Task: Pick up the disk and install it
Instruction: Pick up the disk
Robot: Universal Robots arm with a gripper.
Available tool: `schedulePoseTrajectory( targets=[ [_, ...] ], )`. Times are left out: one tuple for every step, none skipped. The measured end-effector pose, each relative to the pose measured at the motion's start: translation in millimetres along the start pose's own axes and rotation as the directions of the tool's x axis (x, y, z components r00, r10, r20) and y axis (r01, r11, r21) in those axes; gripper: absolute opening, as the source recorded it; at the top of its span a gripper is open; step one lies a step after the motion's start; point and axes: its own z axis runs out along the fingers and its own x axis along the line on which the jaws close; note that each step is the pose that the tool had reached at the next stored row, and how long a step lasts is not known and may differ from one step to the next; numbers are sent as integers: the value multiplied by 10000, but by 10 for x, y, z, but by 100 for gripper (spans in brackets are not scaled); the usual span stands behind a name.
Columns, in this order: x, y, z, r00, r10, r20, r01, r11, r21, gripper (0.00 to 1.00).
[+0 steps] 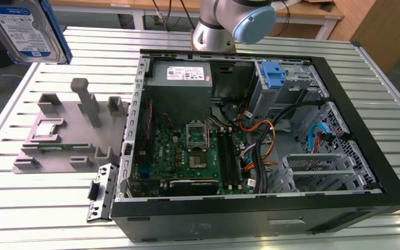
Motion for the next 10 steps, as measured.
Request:
schedulePoseTrajectory(
  targets=[
    [0,0,0,10000,0,0,0,10000,1,35],
    [0,0,-6,10000,0,0,0,10000,0,35],
    [-1,0,-11,10000,0,0,0,10000,0,35],
    [-1,0,-11,10000,0,0,0,10000,0,35],
    [0,0,-11,10000,0,0,0,10000,1,35],
    [-1,1,-14,10000,0,0,0,10000,0,35],
    [-1,1,-17,10000,0,-2,0,10000,-3,35],
    [-1,1,-21,10000,1,-1,-1,10000,-1,35],
    [-1,1,-27,10000,0,-1,0,10000,-1,35],
    [-1,1,-34,10000,0,0,0,10000,-1,35]
  ],
)
